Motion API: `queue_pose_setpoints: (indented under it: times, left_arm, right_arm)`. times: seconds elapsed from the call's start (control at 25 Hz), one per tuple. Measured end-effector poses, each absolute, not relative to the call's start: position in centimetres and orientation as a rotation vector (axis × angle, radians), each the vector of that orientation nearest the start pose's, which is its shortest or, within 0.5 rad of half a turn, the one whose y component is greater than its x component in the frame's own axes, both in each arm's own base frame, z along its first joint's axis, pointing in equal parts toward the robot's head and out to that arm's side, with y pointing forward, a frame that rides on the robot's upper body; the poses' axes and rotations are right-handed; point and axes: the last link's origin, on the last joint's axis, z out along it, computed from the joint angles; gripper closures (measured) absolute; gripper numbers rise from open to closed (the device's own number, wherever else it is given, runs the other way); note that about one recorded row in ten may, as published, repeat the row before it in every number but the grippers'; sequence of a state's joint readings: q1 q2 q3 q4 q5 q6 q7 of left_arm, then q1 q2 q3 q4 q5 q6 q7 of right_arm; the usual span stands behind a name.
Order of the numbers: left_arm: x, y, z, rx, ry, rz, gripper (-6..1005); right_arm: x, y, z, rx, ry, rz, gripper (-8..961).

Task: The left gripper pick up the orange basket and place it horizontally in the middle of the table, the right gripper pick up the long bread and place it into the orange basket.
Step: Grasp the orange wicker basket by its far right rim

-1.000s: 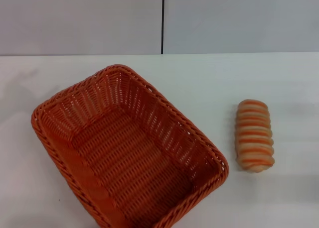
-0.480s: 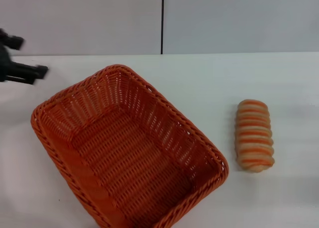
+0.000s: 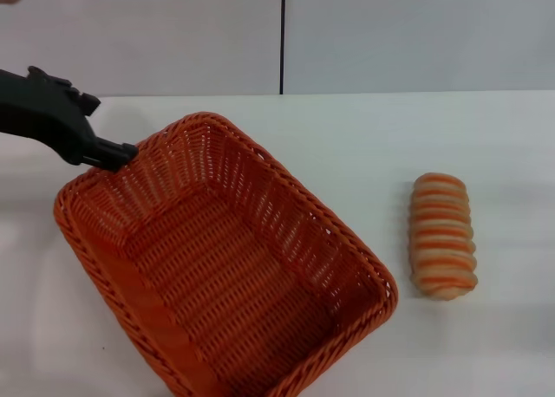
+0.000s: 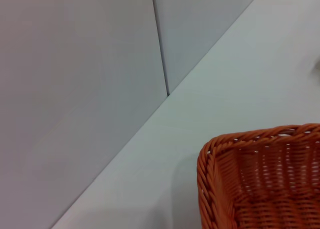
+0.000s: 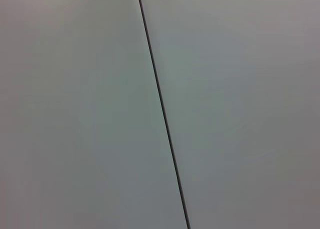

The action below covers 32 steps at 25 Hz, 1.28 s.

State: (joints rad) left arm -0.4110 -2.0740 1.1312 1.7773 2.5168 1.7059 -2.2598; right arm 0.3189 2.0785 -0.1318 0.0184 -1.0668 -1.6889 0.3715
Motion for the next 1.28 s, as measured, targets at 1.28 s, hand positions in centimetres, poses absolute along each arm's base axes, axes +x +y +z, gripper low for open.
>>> queue_pose_setpoints:
  times: [1.28]
  left_arm:
    - [-21.6,34.9,3.3,-2.541,-0.618,0.431,246]
  right_arm:
    - [35.5,26.2,6.3,-1.208,0.414,0.964,428]
